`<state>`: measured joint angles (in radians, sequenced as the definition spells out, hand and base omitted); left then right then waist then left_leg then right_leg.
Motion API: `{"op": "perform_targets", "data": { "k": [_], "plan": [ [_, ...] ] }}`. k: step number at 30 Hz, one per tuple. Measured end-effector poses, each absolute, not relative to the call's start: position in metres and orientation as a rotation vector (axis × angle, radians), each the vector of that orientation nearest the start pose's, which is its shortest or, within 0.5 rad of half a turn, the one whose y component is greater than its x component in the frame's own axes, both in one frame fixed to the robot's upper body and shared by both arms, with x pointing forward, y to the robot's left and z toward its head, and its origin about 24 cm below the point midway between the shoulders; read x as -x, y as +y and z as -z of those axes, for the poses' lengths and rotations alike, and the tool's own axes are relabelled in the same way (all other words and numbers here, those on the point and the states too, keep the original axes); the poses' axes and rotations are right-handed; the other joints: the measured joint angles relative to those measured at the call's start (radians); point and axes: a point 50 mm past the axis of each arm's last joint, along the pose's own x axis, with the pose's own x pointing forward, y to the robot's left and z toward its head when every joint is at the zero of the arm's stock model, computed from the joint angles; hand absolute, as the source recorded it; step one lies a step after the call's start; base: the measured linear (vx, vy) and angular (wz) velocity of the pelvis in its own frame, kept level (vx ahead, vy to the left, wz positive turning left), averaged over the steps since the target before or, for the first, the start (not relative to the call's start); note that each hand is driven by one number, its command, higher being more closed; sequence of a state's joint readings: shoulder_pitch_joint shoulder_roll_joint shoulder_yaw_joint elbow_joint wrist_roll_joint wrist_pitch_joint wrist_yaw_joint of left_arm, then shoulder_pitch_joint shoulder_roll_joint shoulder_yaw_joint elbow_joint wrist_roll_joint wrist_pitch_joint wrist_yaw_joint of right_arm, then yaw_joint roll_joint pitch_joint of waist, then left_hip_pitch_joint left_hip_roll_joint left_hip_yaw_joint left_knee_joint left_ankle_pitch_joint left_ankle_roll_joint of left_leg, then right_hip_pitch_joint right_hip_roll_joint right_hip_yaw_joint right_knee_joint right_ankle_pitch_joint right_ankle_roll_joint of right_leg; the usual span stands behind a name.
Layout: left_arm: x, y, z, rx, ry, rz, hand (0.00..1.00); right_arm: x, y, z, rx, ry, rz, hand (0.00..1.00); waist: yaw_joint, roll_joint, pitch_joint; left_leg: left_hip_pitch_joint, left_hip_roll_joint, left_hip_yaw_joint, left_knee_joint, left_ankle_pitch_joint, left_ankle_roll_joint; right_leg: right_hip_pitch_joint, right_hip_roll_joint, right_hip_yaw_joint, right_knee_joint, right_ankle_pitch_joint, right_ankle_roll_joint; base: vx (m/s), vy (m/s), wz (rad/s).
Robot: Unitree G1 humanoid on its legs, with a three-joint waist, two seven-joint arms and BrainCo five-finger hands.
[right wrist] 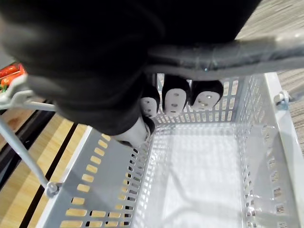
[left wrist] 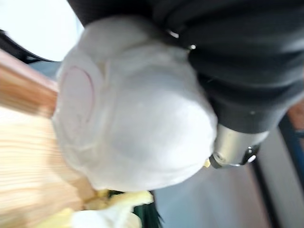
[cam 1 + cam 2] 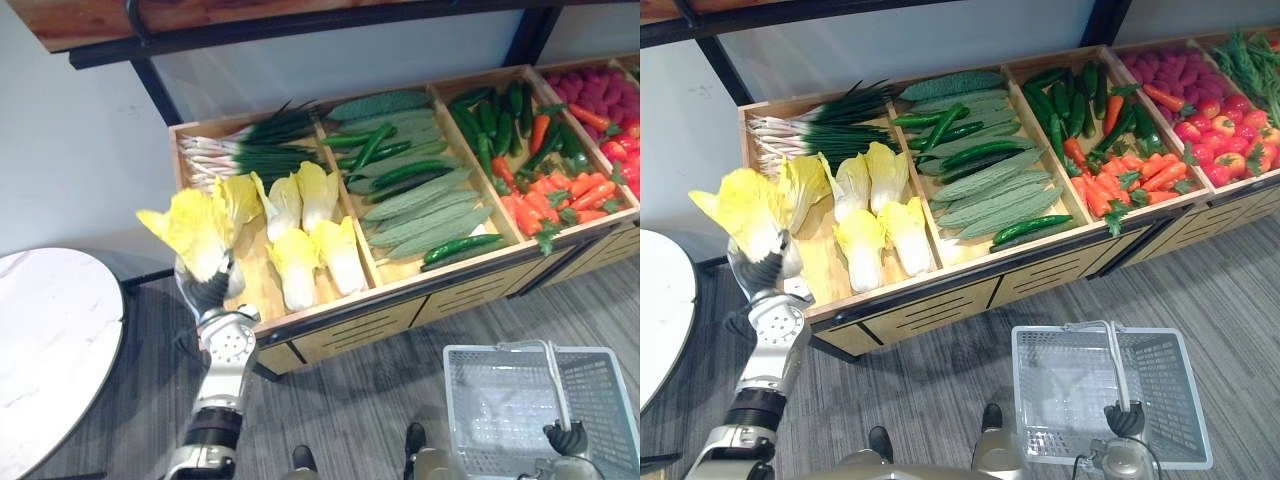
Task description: Pick vegetable in the basket
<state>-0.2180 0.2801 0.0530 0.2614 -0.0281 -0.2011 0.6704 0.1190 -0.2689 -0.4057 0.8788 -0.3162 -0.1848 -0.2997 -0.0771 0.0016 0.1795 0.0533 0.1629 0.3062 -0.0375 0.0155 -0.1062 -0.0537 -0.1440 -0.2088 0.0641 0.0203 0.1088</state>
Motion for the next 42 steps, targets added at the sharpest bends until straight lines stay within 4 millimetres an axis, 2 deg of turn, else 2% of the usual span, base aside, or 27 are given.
{"op": "perform_targets", "data": {
  "k": [2, 5, 7, 10, 14, 16, 19, 25, 27, 31, 35, 39, 42],
  "plan": [
    [-0.283, 0.24, -0.093, -0.234, -0.303, -0.619, 1.0, -0.112, -0.332, 0.093, 0.546, 0.757, 0.619, 1.0, 0.002, 0.003, -0.006, 0.02, -0.001, 0.016, -0.012, 0.0, -0.001, 0.006, 0.001, 0.014, -0.003, 0.001, 0.002, 0.0, 0.002, -0.2],
    [-0.284, 0.236, -0.118, -0.306, -0.398, -0.481, 1.0, -0.122, -0.353, 0.075, 0.639, 0.726, 0.57, 1.0, 0.004, 0.006, -0.018, 0.037, -0.005, 0.053, -0.028, 0.0, -0.001, 0.005, 0.007, 0.05, -0.03, 0.019, 0.005, 0.0, 0.009, -0.36],
    [-0.284, 0.228, -0.131, -0.386, -0.444, -0.352, 1.0, -0.138, -0.372, 0.051, 0.732, 0.669, 0.511, 1.0, 0.003, 0.006, -0.028, 0.064, -0.009, 0.104, -0.051, -0.001, -0.003, 0.005, 0.015, 0.098, -0.056, 0.044, 0.011, 0.02, 0.026, -0.66],
    [-0.284, 0.218, -0.137, -0.445, -0.469, -0.223, 1.0, -0.162, -0.381, 0.023, 0.853, 0.587, 0.408, 1.0, -0.004, -0.001, -0.035, 0.084, -0.012, 0.163, -0.057, -0.009, -0.009, 0.0, 0.025, 0.152, -0.075, 0.062, 0.016, 0.0, 0.016, -0.57],
    [-0.281, 0.192, -0.135, -0.493, -0.487, 0.014, 1.0, -0.193, -0.371, -0.007, 0.968, 0.456, 0.242, 1.0, -0.008, -0.012, -0.052, 0.113, -0.012, 0.239, -0.057, -0.026, -0.016, -0.013, 0.041, 0.224, -0.084, 0.076, 0.02, 0.02, -0.002, -0.53],
    [-0.277, 0.181, -0.132, -0.53, -0.488, 0.128, 1.0, -0.207, -0.362, -0.016, 1.011, 0.415, 0.148, 1.0, -0.025, -0.015, -0.053, 0.13, -0.012, 0.26, -0.057, -0.03, -0.019, -0.013, 0.046, 0.244, -0.084, 0.08, 0.021, 0.03, -0.012, -0.33],
    [-0.27, 0.165, -0.13, -0.573, -0.507, 0.301, 1.0, -0.221, -0.348, -0.025, 1.057, 0.36, 0.031, 1.0, -0.03, -0.014, -0.055, 0.146, -0.011, 0.292, -0.057, -0.04, -0.022, -0.011, 0.053, 0.277, -0.088, 0.088, 0.023, -0.01, -0.018, -0.33],
    [-0.246, 0.124, -0.122, -0.58, -0.542, 0.65, 1.0, -0.233, -0.328, -0.039, 1.118, 0.262, -0.101, 1.0, -0.036, -0.007, -0.071, 0.179, -0.012, 0.356, -0.042, -0.068, -0.03, -0.007, 0.056, 0.331, -0.096, 0.095, 0.029, -0.03, -0.018, -0.3],
    [-0.235, 0.108, -0.116, -0.578, -0.545, 0.783, 1.0, -0.237, -0.319, -0.045, 1.149, 0.219, -0.161, 1.0, -0.053, -0.005, -0.087, 0.181, -0.007, 0.375, -0.026, -0.082, -0.032, -0.008, 0.055, 0.342, -0.096, 0.095, 0.03, -0.02, -0.021, -0.21],
    [-0.225, 0.085, -0.11, -0.575, -0.553, 0.971, 1.0, -0.241, -0.308, -0.052, 1.188, 0.157, -0.226, 1.0, -0.058, -0.003, -0.104, 0.197, -0.005, 0.423, -0.02, -0.091, -0.041, -0.011, 0.063, 0.369, -0.095, 0.095, 0.03, -0.01, -0.016, -0.25],
    [-0.209, 0.062, -0.099, -0.555, -0.523, 1.177, 1.0, -0.251, -0.296, -0.056, 1.246, 0.105, -0.296, 1.0, -0.079, 0.007, -0.121, 0.212, 0.003, 0.456, -0.002, -0.109, -0.055, -0.013, 0.075, 0.388, -0.095, 0.095, 0.03, 0.01, -0.019, -0.21],
    [-0.199, 0.046, -0.092, -0.525, -0.503, 1.307, 1.0, -0.255, -0.287, -0.057, 1.253, 0.076, -0.332, 1.0, -0.091, 0.01, -0.123, 0.215, 0.009, 0.481, 0.016, -0.122, -0.059, -0.019, 0.08, 0.405, -0.093, 0.095, 0.03, -0.01, -0.019, -0.15],
    [-0.199, 0.038, -0.08, -0.507, -0.46, 1.32, 1.0, -0.26, -0.28, -0.058, 1.265, 0.055, -0.361, 1.0, -0.106, 0.019, -0.129, 0.213, 0.01, 0.505, 0.035, -0.136, -0.063, -0.032, 0.08, 0.415, -0.082, 0.094, 0.03, -0.02, -0.006, -0.18]
  ]
}}
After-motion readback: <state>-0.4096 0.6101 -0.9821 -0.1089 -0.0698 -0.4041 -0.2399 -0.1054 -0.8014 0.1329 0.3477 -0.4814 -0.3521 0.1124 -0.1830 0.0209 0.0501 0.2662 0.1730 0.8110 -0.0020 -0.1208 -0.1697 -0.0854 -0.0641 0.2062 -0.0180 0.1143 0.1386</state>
